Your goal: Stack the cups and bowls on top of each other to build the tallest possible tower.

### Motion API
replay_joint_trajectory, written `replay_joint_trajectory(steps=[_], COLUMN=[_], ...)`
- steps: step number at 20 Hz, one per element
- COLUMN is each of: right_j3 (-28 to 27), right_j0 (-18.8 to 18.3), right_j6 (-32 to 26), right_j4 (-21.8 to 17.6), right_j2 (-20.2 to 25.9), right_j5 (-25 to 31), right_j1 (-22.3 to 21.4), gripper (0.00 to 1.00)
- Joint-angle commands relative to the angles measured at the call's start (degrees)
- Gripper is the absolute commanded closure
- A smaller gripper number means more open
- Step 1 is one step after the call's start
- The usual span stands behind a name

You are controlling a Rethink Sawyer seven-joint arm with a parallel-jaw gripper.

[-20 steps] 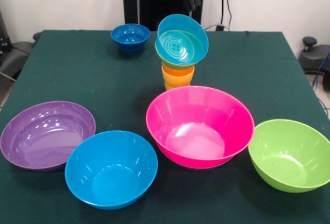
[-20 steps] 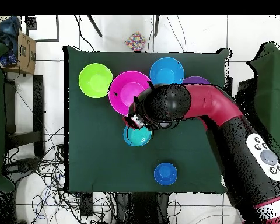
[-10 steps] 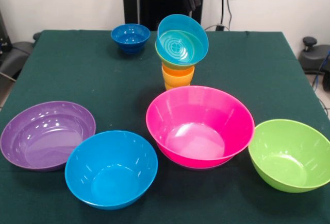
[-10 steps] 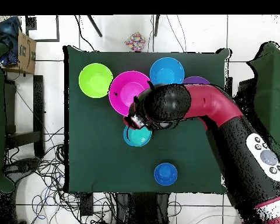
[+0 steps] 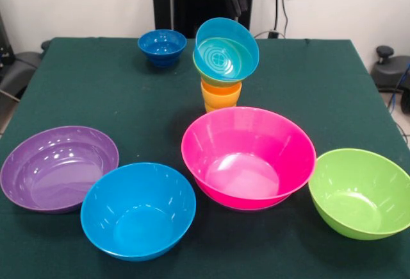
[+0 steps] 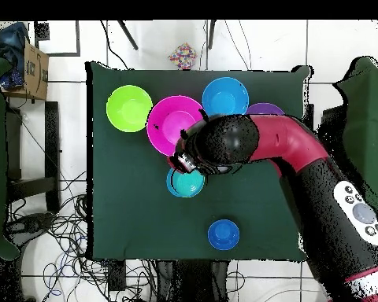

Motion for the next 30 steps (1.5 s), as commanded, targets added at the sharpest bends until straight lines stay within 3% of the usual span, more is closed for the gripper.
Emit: replay_joint_trajectory(steps=[1,15,21,30], right_j3=[3.8,7.2,7.9,9.4], right_j0=[0.2,-0.4,0.1,-0.7], right_j6=[0.9,1.1,1.4,1.7], right_j4=[-5.4,-6.8,-9.3,-11.8], right_j2=[-3.3,-3.1,-4.2,-4.9], right_j5=[-5.5,-10.0,-12.2,-16.2], right_j1=[0.5,-1.8,-2.8,-1.3], gripper=[1.00,1.00,1.00,1.00])
